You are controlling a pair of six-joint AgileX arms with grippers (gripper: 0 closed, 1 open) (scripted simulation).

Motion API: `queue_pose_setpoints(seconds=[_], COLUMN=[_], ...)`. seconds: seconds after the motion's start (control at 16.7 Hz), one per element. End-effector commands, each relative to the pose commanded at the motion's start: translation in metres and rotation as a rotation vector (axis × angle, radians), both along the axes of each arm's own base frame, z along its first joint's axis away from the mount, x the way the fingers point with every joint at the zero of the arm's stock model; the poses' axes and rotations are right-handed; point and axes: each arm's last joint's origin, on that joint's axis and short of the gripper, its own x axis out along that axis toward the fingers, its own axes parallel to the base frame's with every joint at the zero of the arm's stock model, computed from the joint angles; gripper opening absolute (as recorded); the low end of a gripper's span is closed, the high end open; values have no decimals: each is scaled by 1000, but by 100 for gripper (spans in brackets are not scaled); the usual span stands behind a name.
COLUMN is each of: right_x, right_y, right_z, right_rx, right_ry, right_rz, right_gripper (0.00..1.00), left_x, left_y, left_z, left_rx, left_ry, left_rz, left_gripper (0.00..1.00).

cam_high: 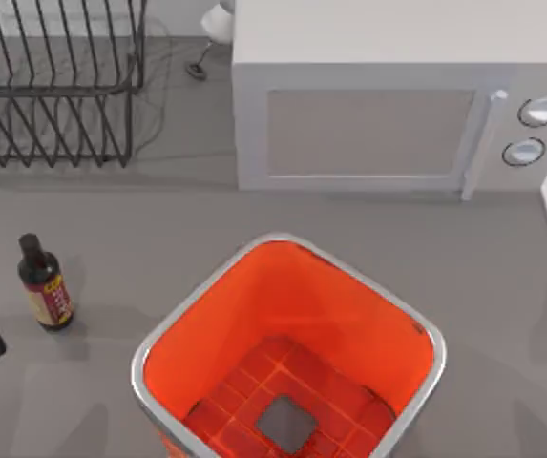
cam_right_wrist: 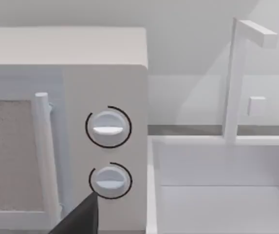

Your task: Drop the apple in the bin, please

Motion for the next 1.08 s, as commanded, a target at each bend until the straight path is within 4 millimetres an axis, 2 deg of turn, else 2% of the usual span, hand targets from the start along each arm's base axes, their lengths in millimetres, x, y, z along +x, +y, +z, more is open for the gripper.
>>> queue_pose_setpoints(seconds=[0.18, 0.3, 0.48, 0.6, 0.72, 0.84, 0.96, 1.08], right_x=[0, 0, 0, 0, 0, 0, 0, 0], right_y=[0, 0, 0, 0, 0, 0, 0, 0], right_z=[0, 0, 0, 0, 0, 0, 0, 0], right_rx=[0, 0, 0, 0, 0, 0, 0, 0], right_ry=[0, 0, 0, 0, 0, 0, 0, 0], right_rz=[0, 0, 0, 0, 0, 0, 0, 0], right_gripper=[100, 100, 100, 100, 100, 100, 100, 100], left_x=[0, 1, 6, 18, 38, 66, 101, 139], left_y=[0, 1, 3, 5, 9, 16, 25, 38], left_z=[2, 12, 38, 60, 80, 95, 102, 99], left_rx=[1, 6, 18, 25, 27, 24, 14, -3], left_ry=[7, 43, 151, 261, 399, 555, 721, 886], left_rz=[1, 4, 10, 16, 24, 34, 47, 61], left_gripper=[100, 100, 100, 100, 100, 100, 100, 100])
